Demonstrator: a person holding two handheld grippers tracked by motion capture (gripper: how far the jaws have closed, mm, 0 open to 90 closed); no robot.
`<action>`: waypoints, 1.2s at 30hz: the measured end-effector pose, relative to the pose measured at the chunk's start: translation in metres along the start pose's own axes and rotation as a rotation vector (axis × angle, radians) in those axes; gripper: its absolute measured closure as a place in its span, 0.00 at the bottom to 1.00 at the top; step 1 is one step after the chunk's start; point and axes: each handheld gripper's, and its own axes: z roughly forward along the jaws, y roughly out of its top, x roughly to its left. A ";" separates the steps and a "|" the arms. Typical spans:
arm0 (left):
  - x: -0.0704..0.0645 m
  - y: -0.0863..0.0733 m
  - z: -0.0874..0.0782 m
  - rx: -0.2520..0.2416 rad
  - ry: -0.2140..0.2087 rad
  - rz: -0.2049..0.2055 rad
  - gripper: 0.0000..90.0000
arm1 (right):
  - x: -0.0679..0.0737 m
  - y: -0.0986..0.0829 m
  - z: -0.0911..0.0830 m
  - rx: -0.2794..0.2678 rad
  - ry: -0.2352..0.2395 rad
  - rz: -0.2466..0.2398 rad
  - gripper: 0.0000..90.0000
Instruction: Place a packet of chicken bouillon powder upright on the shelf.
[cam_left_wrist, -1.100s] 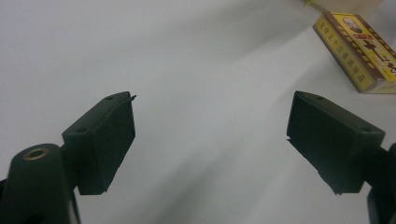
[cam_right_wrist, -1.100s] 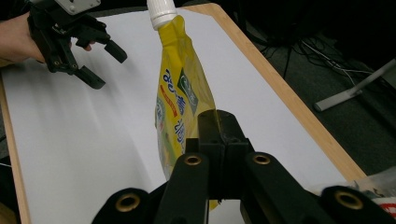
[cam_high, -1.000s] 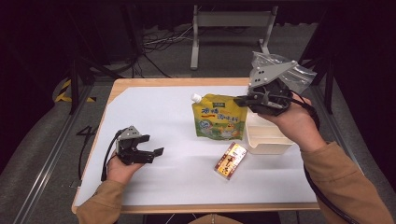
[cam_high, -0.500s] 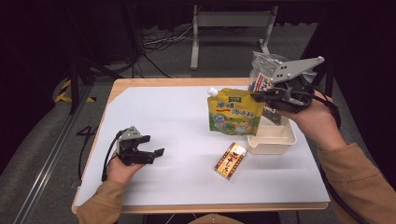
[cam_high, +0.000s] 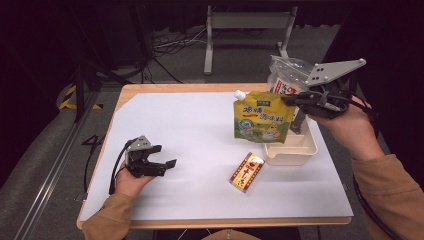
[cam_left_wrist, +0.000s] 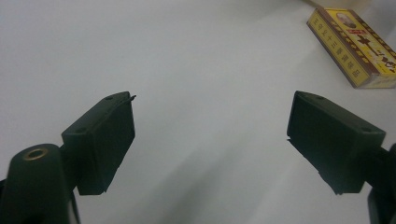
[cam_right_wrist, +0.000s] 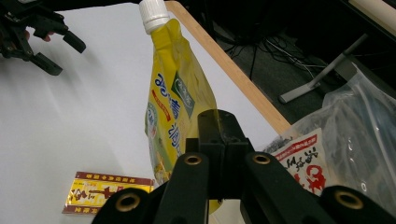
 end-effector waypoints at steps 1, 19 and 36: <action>0.000 0.000 0.000 0.000 -0.001 -0.001 0.17 | -0.002 -0.002 -0.001 0.003 -0.005 -0.002 1.00; 0.000 -0.001 0.001 0.000 -0.011 0.009 0.17 | -0.027 -0.029 -0.015 0.005 -0.052 0.033 1.00; 0.001 -0.002 0.003 0.006 -0.015 0.005 0.17 | -0.038 -0.057 -0.023 0.042 -0.076 0.080 1.00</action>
